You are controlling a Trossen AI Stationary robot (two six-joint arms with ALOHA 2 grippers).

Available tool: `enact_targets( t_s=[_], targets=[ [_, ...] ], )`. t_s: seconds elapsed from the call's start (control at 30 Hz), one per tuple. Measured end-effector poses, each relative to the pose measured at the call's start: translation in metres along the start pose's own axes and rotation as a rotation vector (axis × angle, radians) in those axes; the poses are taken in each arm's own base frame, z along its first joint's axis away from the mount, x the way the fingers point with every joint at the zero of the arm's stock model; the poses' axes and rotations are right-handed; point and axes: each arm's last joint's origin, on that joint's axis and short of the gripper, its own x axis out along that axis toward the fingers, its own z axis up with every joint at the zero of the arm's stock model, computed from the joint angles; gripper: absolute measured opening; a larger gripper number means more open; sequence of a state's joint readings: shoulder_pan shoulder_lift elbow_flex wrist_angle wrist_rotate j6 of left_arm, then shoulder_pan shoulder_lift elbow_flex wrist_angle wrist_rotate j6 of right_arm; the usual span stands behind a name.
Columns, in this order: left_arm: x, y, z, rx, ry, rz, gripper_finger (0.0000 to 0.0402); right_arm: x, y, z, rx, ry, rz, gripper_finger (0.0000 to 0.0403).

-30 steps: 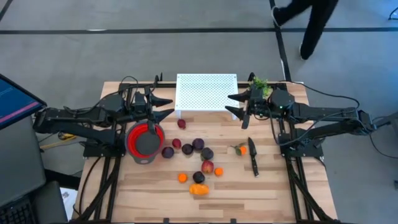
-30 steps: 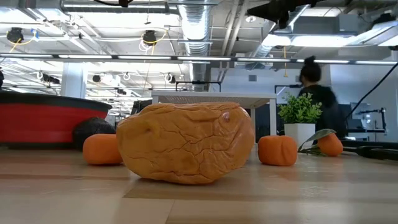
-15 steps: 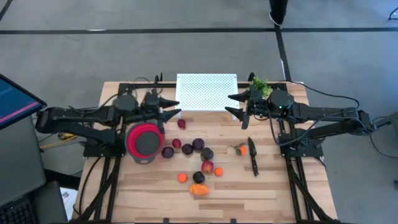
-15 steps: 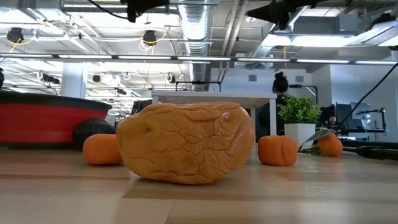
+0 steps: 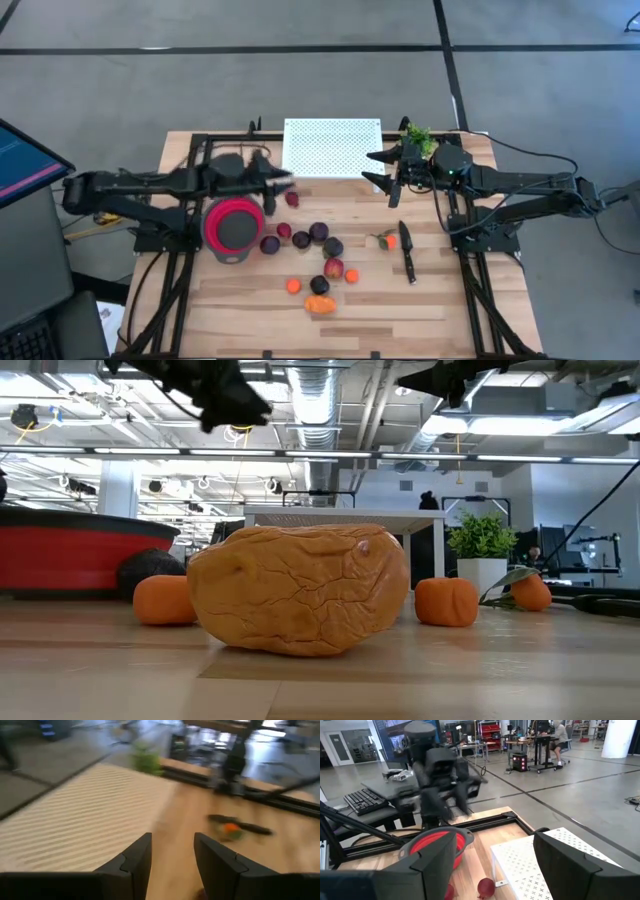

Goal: Pick & Place Fruit
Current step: Put the strainer bowl on the left side of the shelf

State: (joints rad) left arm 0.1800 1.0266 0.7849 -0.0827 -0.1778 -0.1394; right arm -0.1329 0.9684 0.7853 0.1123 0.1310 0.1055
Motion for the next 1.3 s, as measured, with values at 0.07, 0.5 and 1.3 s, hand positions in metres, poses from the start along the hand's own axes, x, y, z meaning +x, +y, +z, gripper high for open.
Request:
enact_targets(
  t_s=[0.07,0.5,1.3],
  targets=[
    [-0.011,0.014,0.005,-0.020,-0.019,0.058,0.0140,0.000,0.000,0.000,0.000,0.000,0.000,0.0260],
    [-0.059,0.073,0.007,-0.198,-0.029,0.291,0.0140,0.000,-0.001,0.000,0.000,-0.001,-0.007,0.0260],
    [-0.036,0.041,-0.042,-0.187,0.556,-0.101,0.0140,0.000,-0.002,0.000,0.000,0.000,-0.008,0.0260]
  ],
)
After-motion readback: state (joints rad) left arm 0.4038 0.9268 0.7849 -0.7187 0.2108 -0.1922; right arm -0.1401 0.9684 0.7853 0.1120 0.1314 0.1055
